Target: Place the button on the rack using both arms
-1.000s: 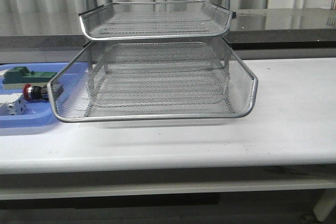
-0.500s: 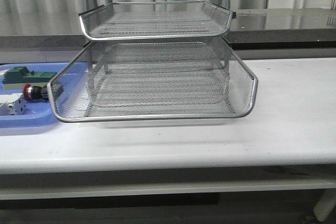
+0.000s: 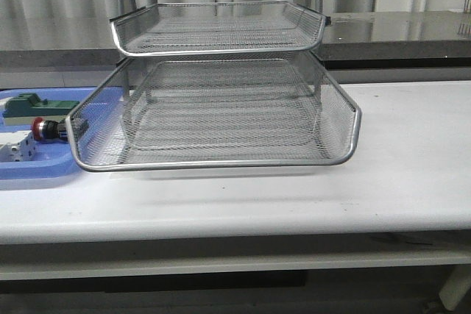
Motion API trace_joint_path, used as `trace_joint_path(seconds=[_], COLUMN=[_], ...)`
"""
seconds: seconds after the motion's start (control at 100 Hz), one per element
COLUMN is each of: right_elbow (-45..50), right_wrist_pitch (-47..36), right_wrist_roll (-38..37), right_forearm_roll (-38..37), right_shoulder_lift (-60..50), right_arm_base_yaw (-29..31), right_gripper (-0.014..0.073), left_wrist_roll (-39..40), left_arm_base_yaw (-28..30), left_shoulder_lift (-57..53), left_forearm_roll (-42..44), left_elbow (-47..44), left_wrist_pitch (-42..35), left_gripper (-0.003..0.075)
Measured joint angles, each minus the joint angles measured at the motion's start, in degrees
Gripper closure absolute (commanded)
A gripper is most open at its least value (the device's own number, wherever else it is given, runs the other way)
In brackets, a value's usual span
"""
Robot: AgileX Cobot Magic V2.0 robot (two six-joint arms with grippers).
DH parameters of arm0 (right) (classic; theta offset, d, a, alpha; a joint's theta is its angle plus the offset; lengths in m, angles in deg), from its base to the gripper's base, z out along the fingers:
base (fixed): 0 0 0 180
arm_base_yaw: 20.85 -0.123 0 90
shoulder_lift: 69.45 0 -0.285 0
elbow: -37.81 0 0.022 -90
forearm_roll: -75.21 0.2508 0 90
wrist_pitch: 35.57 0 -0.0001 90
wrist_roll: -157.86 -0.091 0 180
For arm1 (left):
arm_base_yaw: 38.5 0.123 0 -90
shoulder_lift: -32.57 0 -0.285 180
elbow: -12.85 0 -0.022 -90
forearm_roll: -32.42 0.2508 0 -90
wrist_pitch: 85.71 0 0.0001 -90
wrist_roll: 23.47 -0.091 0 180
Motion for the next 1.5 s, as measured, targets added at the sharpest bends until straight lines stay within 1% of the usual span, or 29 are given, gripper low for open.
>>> trace_joint_path(seconds=[0.06, 0.1, 0.18, 0.26, 0.4, 0.51, 0.65, 0.84, 1.01, 1.18, 1.32, 1.36, 1.41, 1.46, 1.5], right_elbow=[0.0, 0.0, 0.0, 0.0, 0.0, 0.0, 0.0, 0.0, 0.0, 0.0, 0.0, 0.0, 0.0, 0.0, 0.0], right_wrist_pitch=[0.0, 0.0, 0.0, 0.0, 0.0, 0.0, 0.0, 0.0, 0.0, 0.0, 0.0, 0.0, 0.0, 0.0, 0.0], right_wrist_roll=[0.0, 0.0, 0.0, 0.0, 0.0, -0.1, -0.1, -0.1, -0.1, -0.1, -0.22, -0.22, -0.22, -0.22, -0.22], right_forearm_roll=[0.0, 0.0, 0.0, 0.0, 0.0, 0.0, 0.0, 0.0, 0.0, 0.0, 0.0, 0.0, 0.0, 0.0, 0.0], right_shoulder_lift=[0.0, 0.0, 0.0, 0.0, 0.0, 0.0, 0.0, 0.0, 0.0, 0.0, 0.0, 0.0, 0.0, 0.0, 0.0], right_arm_base_yaw=[0.0, 0.0, 0.0, 0.0, 0.0, 0.0, 0.0, 0.0, 0.0, 0.0, 0.0, 0.0, 0.0, 0.0, 0.0], right_gripper=[0.066, 0.066, 0.066, 0.066, 0.066, 0.066, 0.066, 0.066, 0.066, 0.066, 0.066, 0.066, 0.066, 0.066, 0.066], left_wrist_roll=[0.0, 0.0, 0.0, 0.0, 0.0, 0.0, -1.62, -7.44, -12.91, -16.89, -17.95, -17.98, -18.08, -18.08, -18.08], left_arm_base_yaw=[0.0, 0.0, 0.0, 0.0, 0.0, 0.0, 0.0, 0.0, 0.0, 0.0, 0.0, 0.0, 0.0, 0.0, 0.0], left_shoulder_lift=[0.0, 0.0, 0.21, 2.54, 11.56, 20.93, 33.08, 48.51, 61.65, 71.9, 77.81, 78.89, 79.79, 80.2, 80.46], left_forearm_roll=[-1.09, -2.25, -3.44, -3.79, -3.68, -2.27, 0.31, 1.02, 1.15, 1.24, 0.86, 0.57, 0.33, 0.19, 0.14], left_elbow=[0.12, 0.59, 3.22, 8.64, 19.61, 28.3, 37.37, 48.35, 56.22, 62.52, 65.82, 66.26, 66.59, 66.73, 66.73], left_wrist_pitch=[0.73, 2.63, 8.51, 14.69, 23.9, 30.47, 36.51, 41.56, 44.3, 46.14, 47.03, 47.13, 47.13, 47.13, 47.13], left_gripper=[0.0741, 0.0741, 0.0741, 0.0741, 0.0741, 0.0741, 0.0741, 0.0741, 0.0741, 0.074, 0.0736, 0.072, 0.0679, 0.0616, 0.0545])
